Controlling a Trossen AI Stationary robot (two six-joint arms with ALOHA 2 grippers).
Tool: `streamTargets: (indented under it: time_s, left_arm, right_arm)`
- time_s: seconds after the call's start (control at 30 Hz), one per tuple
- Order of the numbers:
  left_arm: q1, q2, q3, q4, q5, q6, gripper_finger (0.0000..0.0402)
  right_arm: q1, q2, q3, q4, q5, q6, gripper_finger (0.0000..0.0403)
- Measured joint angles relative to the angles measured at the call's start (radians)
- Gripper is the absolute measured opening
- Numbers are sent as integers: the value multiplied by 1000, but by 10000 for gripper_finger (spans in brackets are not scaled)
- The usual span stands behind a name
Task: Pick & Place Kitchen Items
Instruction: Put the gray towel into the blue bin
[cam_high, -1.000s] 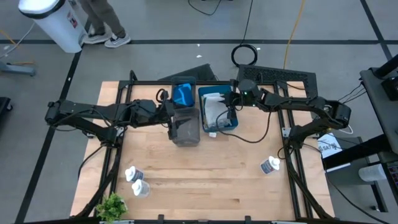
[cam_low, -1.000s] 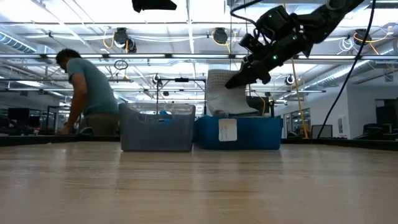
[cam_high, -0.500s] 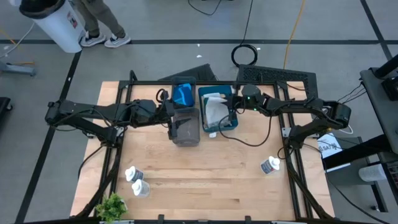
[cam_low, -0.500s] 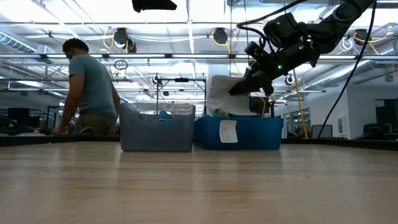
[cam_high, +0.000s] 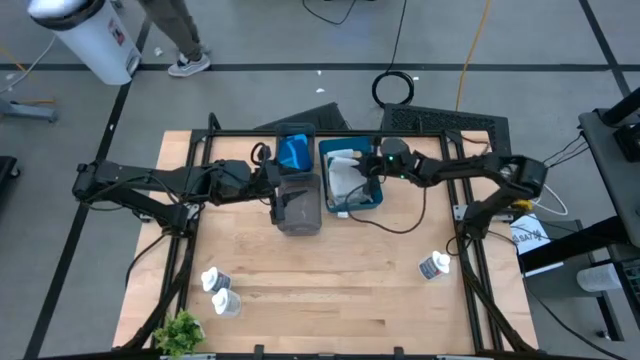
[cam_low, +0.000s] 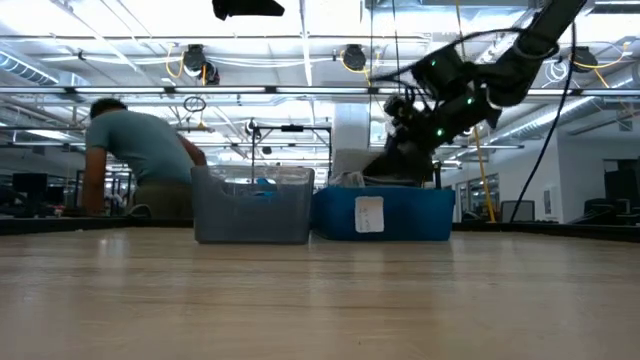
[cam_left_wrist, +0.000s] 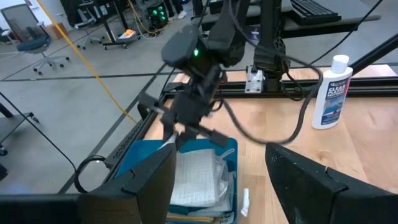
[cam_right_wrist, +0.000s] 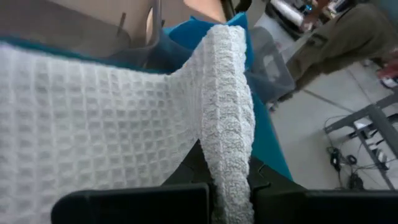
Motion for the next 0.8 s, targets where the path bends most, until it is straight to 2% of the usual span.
streamTargets:
  time_s: [0.27, 0.57, 0.8]
  left_arm:
    - [0, 0, 0, 0, 0, 4, 251]
    - [0, 0, 0, 0, 0, 17, 251]
    - [0, 0, 0, 0, 0, 14, 251]
  right_arm:
    - [0, 108, -2, 103, 50, -25, 6]
    - [2, 110, -2, 127, 48, -45, 9]
    - [2, 110, -2, 187, 47, -64, 55]
